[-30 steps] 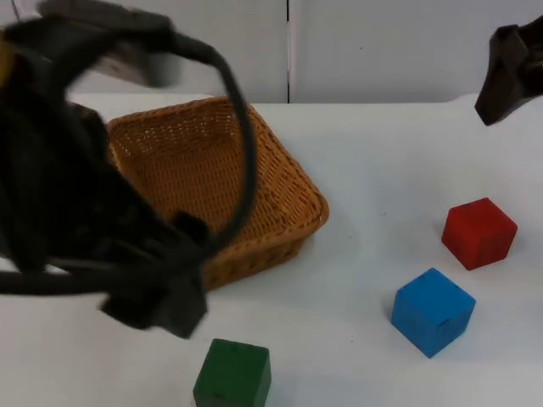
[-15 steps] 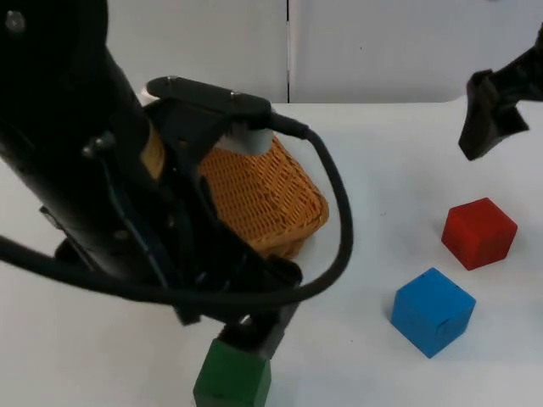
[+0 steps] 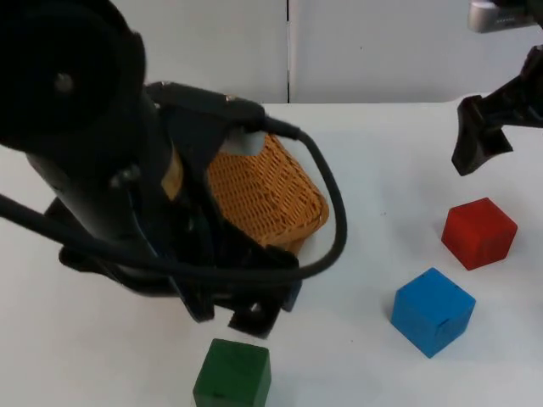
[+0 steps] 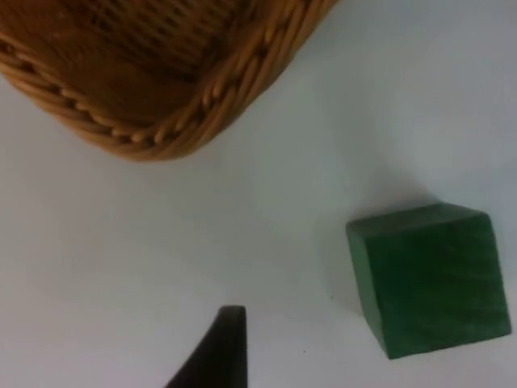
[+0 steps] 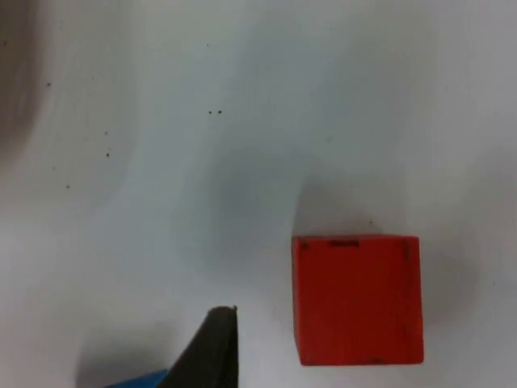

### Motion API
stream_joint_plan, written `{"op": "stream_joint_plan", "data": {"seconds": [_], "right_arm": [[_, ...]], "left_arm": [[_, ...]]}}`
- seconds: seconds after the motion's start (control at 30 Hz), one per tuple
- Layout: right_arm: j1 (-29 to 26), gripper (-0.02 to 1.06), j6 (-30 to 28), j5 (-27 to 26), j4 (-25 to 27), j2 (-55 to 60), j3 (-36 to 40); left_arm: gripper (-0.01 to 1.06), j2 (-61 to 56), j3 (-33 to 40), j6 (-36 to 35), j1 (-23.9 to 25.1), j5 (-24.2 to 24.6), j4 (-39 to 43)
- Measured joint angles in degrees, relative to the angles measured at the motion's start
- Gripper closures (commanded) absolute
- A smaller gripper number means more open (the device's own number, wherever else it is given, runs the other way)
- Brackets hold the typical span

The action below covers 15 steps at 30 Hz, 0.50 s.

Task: Pick up one cube with each hand and place exactly two cubes into the same basket, leaving the remaining cube outside.

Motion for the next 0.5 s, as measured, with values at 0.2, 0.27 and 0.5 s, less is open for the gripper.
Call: {"op": "stream_joint_plan", "data": {"seconds": [0.2,0.27,0.5], "right_arm": [[0.0,-0.01,0.0,-2.28,0.0,2.06,0.0],[0.0,-0.01,0.0,-2.54,0.0,2.62,0.0],[0.0,-0.01,0.0,-4.68,0.0,6.58,0.0]], "left_arm": [[0.0,4.88,0.0,-1.67,0.0,-1.92,0.23],[0.0,5.41,0.0,-1.79,0.0,-2.71,0.23],[0.0,7.9,-0.09,-2.09,0.0,-6.87,0.23]]}}
